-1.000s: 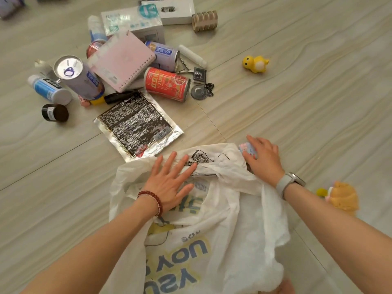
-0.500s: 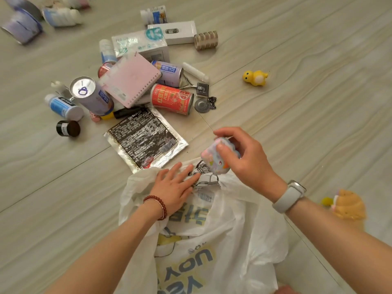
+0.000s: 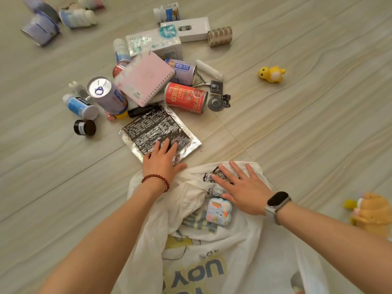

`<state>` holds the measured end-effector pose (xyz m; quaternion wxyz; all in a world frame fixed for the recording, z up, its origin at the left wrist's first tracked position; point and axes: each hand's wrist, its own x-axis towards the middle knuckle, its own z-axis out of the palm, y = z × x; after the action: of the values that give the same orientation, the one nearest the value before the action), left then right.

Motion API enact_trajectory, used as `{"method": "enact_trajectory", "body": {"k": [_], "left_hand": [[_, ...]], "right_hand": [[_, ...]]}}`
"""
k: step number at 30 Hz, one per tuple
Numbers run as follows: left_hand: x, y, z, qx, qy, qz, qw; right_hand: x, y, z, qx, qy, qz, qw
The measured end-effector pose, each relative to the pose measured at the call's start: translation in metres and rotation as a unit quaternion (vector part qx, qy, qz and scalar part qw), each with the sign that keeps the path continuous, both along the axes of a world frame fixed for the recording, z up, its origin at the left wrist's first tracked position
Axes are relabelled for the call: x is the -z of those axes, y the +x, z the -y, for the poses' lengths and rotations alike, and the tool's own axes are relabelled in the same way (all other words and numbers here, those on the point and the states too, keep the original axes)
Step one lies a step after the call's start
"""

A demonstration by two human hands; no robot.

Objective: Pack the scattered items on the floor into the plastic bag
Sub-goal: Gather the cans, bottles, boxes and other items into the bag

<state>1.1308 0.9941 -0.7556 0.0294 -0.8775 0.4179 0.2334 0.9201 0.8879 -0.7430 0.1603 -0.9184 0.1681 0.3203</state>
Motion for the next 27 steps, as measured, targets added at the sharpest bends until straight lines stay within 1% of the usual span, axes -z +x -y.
{"method": "enact_trajectory", "body": {"k": [2,4,6,8,9,11,13,16,17,18,20,22,24,26,27], "left_hand": [[0.001,0.001,0.0,-0.001,-0.038,0.026,0.999],[0.001,0.005,-0.001,0.009,-0.103,0.047,0.994],[-0.003,0.009,-0.002,0.01,-0.188,0.058,0.981],[-0.013,0.011,-0.004,0.002,-0.268,0.093,0.959],[-0.019,0.011,-0.006,-0.005,-0.29,0.105,0.951],[-0.035,0.009,-0.005,-0.024,-0.307,0.11,0.945],[-0.051,0.01,0.003,-0.057,-0.302,0.088,0.948],[-0.069,0.03,0.021,-0.129,-0.238,0.009,0.963],[-0.078,0.036,0.025,-0.146,-0.23,-0.01,0.962],[-0.088,0.042,0.027,-0.161,-0.237,-0.01,0.958],[-0.107,0.046,0.029,-0.165,-0.265,0.045,0.949],[-0.12,0.04,0.025,-0.156,-0.311,0.096,0.933],[-0.126,0.032,0.016,-0.133,-0.389,0.104,0.906],[-0.129,0.026,0.007,-0.095,-0.434,0.072,0.893],[-0.131,0.023,0.003,-0.077,-0.45,0.039,0.889]], "right_hand": [[0.005,0.001,-0.001,-0.005,-0.016,0.008,1.0],[0.007,0.003,-0.001,-0.002,-0.02,0.006,1.0],[0.008,0.004,0.0,0.011,-0.011,0.011,1.0],[0.007,0.005,0.001,0.016,-0.007,0.017,1.0],[0.006,0.005,0.002,0.019,-0.004,0.019,1.0],[0.007,0.007,0.003,0.026,0.005,0.019,0.999],[0.007,0.01,0.003,0.036,0.008,0.019,0.999],[0.005,0.012,0.002,0.035,0.005,0.013,0.999],[0.004,0.011,0.002,0.032,0.004,0.009,0.999],[0.002,0.011,0.002,0.03,0.007,0.006,1.0],[-0.003,0.012,0.005,0.032,0.031,-0.003,0.999],[-0.014,0.017,0.01,0.058,0.083,0.0,0.995],[-0.029,0.024,0.014,0.124,0.13,0.039,0.983],[-0.046,0.033,0.017,0.176,0.138,0.131,0.966],[-0.054,0.037,0.017,0.196,0.15,0.19,0.95]]}}
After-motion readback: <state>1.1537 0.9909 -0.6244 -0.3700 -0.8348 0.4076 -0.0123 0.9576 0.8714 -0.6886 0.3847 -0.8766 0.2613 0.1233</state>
